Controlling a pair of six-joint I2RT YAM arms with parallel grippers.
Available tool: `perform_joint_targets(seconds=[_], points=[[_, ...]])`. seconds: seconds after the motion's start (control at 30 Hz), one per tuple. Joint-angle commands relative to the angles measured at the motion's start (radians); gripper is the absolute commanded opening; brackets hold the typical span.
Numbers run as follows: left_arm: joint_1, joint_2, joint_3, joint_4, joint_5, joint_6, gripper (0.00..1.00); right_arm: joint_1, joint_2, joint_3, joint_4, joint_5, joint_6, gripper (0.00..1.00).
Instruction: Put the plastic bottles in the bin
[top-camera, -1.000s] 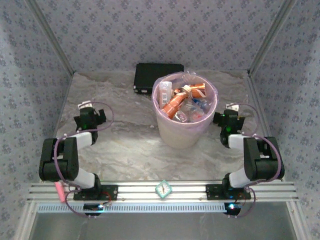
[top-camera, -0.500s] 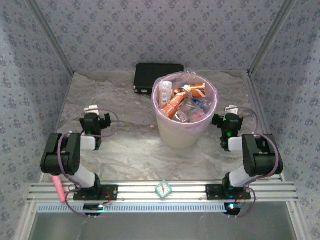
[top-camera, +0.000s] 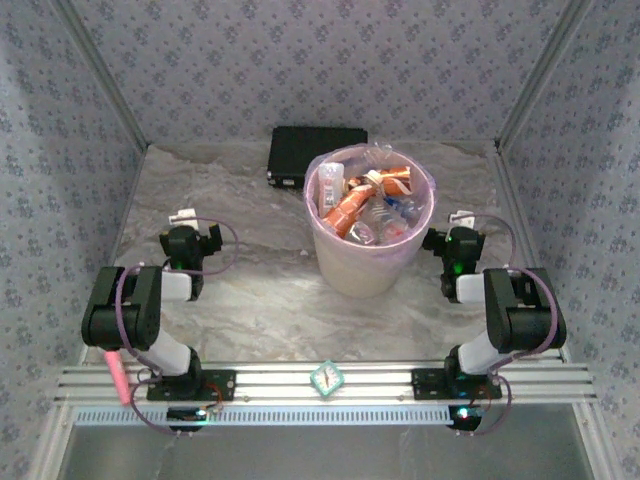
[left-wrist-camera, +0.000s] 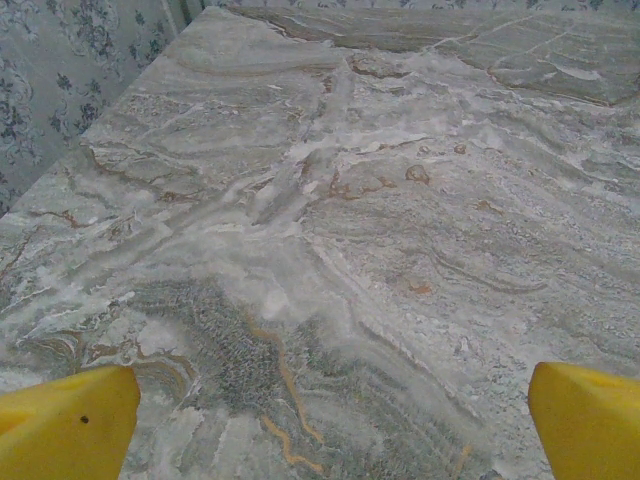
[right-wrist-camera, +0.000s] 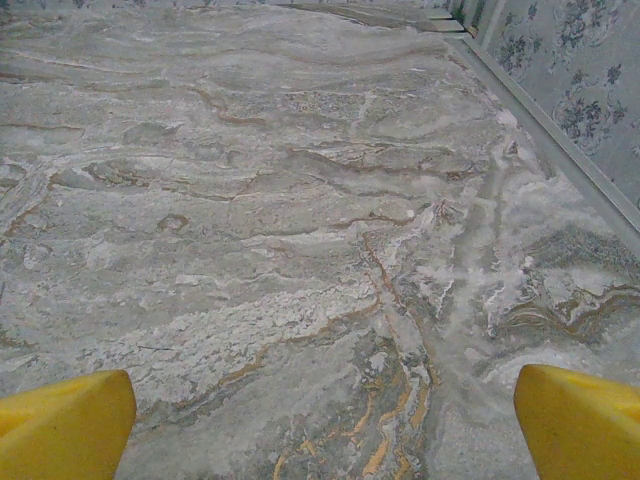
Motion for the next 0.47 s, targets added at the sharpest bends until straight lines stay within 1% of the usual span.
perform_joint_targets(seconds=[0.0, 0.43], points=[[0.001, -0.01, -0.002, 0.037, 0.014, 0.012, 1.0, -0.001, -0.007, 0.007, 0.02, -0.004, -0.018, 0.99], [0.002, -0.009, -0.002, 0.038, 0.015, 0.011, 1.0, -0.001, -0.004, 0.008, 0.017, -0.023, -0.024, 0.99]])
